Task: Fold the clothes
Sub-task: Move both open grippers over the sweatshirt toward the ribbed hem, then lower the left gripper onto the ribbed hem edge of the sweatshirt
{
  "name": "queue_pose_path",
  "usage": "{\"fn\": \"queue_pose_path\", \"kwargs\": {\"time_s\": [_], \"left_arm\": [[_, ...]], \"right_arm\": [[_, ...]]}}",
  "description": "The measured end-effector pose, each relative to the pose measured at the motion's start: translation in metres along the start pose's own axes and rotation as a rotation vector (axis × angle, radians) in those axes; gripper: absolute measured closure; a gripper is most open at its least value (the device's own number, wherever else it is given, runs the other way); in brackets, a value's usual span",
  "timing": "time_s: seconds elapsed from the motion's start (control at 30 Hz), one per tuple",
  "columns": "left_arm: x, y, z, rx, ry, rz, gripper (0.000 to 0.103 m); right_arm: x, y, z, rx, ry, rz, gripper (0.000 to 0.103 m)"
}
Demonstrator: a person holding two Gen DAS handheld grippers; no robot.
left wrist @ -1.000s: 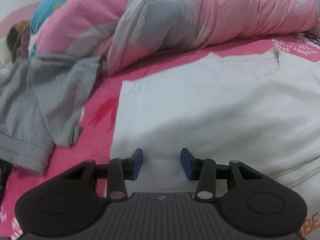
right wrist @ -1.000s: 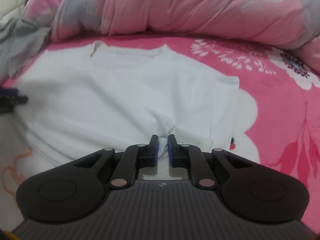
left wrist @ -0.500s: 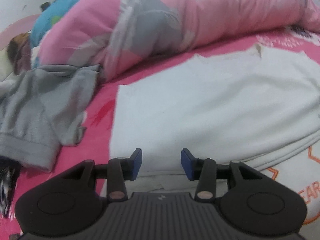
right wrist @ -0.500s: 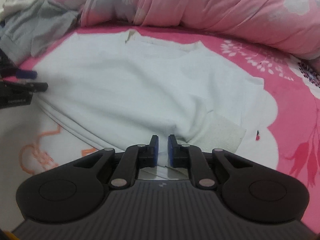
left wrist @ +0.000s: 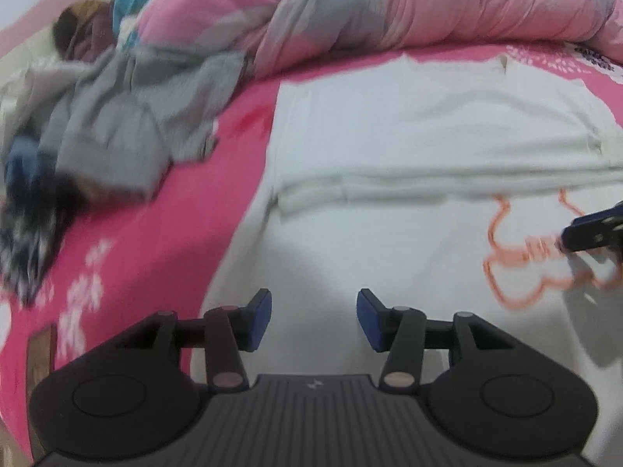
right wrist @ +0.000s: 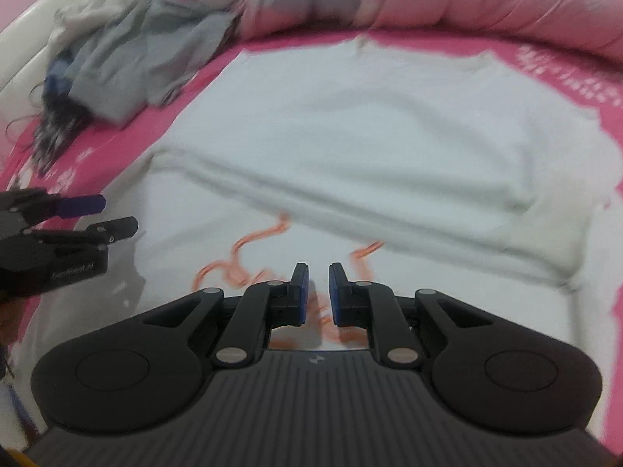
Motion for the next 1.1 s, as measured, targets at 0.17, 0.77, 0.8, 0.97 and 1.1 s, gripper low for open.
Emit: {"fn": "queue_pose_path", "kwargs": {"time_s": [0.17,0.77,0.8,0.97,1.1], "left_arm": [[0.008,0.012,-0.023,0.014,0.008,-0.030,0.053],[0.070,0.057,-0.098,0.079,-0.137,-0.207,0.052],[0.074,0.060,-0.104,0.090,-0.140,-0.217,0.052],[0.089,0.072,-0.130,0.146,-0.151,-0.260,0.052],[0.106,0.081,-0.148,0.202,-0.133,-0.270,0.052]], "right_arm": [[0.020,-0.008,-0.013,0.036,0.003,-0.050,0.092],[0.104,0.024,-0.102,0.035,-0.218,-0.270,0.084],[0.110,0.025,-0.108,0.039,-0.228,-0.276,0.084],[0.134,0.030,-0.129,0.069,-0.253,-0.285,0.082],[0.146,0.034,-0.136,0.091,-0.272,-0.278,0.081]]}}
Point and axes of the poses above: each gripper's, at about its wrist camera, not at the fingertips, and y roughly against the way its jaws point, x to its left, z to its top, the point moved 4 cm from there along -y, roughly the way its jaws point, and after that the axes turned 13 degrees about z, right-handed, at the moved point
